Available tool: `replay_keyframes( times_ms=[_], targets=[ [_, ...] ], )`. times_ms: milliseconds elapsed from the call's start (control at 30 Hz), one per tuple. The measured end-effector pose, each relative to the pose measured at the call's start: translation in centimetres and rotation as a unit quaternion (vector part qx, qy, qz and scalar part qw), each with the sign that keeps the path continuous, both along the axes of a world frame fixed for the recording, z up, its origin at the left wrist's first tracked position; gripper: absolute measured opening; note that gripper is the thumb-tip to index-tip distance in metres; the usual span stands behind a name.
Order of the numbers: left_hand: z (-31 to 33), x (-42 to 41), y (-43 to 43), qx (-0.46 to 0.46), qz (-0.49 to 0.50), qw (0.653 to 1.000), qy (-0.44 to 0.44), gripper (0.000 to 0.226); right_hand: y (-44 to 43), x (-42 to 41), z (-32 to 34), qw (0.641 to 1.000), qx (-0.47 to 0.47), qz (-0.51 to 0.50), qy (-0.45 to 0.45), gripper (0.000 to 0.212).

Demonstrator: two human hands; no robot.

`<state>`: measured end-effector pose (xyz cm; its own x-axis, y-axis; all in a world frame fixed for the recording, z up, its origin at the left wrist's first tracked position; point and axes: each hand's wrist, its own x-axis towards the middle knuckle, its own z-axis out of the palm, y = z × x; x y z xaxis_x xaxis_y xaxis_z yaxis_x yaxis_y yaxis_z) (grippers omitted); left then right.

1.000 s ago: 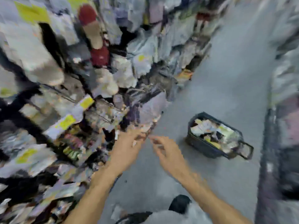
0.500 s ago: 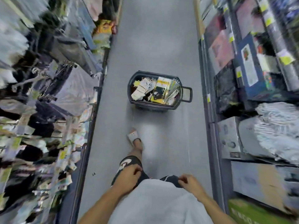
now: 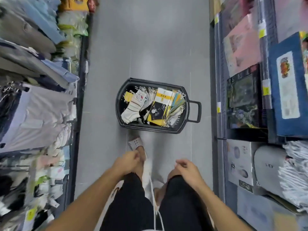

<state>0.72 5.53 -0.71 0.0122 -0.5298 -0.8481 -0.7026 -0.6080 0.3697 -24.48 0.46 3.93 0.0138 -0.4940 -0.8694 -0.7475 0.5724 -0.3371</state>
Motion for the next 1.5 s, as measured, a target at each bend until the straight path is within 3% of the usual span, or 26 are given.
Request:
replay_keyframes(
  times_ms=[167, 267, 367, 467, 600, 800, 900, 1033, 1067, 1200, 1367, 1500],
  targets=[
    [-7.5, 3.5, -12.1, -0.047, 0.077, 0.996, -0.026, 0.026, -12.0, 5.8, -9.0, 0.997, -0.039, -0.061, -0.037, 0.048],
    [-14.0, 5.2, -17.7, -0.075, 0.142, 0.985, -0.059, 0.037, -17.0, 8.1, -16.9, 0.993, -0.055, -0.087, -0.051, 0.047],
    [-20.5, 6.7, -21.3, -0.077, 0.194, 0.972, -0.107, 0.051, -20.3, 9.2, -24.7, 0.994, -0.041, -0.098, -0.039, 0.084],
    [-25.8, 7.6, -22.8, -0.038, 0.233, 0.966, -0.104, 0.061, -21.7, 9.7, -30.3, 0.992, -0.051, -0.110, -0.034, 0.105],
    [-29.1, 7.2, -22.9, 0.013, 0.228, 0.960, -0.164, 0.079, -22.2, 8.9, -33.3, 0.988, -0.056, -0.139, -0.023, 0.113],
    [-28.8, 5.1, -21.6, 0.038, 0.278, 0.933, -0.224, 0.089, -22.5, 10.4, -32.9, 0.988, -0.086, -0.119, 0.057, 0.116],
    [-27.9, 3.8, -21.1, -0.043, 0.248, 0.931, -0.266, 0.073, -23.2, 11.0, -33.1, 0.980, -0.068, -0.179, 0.052, 0.102],
    [-27.1, 1.1, -19.9, -0.131, 0.180, 0.934, -0.279, 0.063, -23.8, 10.7, -32.5, 0.969, -0.033, -0.239, -0.056, 0.029],
    [-27.0, 0.5, -19.7, -0.139, 0.181, 0.934, -0.276, 0.063, -23.6, 10.3, -32.2, 0.963, -0.035, -0.257, -0.072, 0.019],
    [-27.9, -0.4, -19.7, -0.131, 0.196, 0.932, -0.274, 0.069, -22.0, 7.9, -30.8, 0.930, -0.029, -0.342, -0.134, 0.018],
    [-29.2, 0.2, -20.3, -0.119, 0.122, 0.950, -0.263, 0.037, -19.3, 4.6, -29.7, 0.926, -0.023, -0.349, -0.143, 0.022],
    [-29.1, 1.2, -20.0, -0.115, 0.188, 0.953, -0.207, 0.014, -18.3, 3.8, -28.6, 0.931, -0.020, -0.331, -0.152, 0.021]
  ],
)
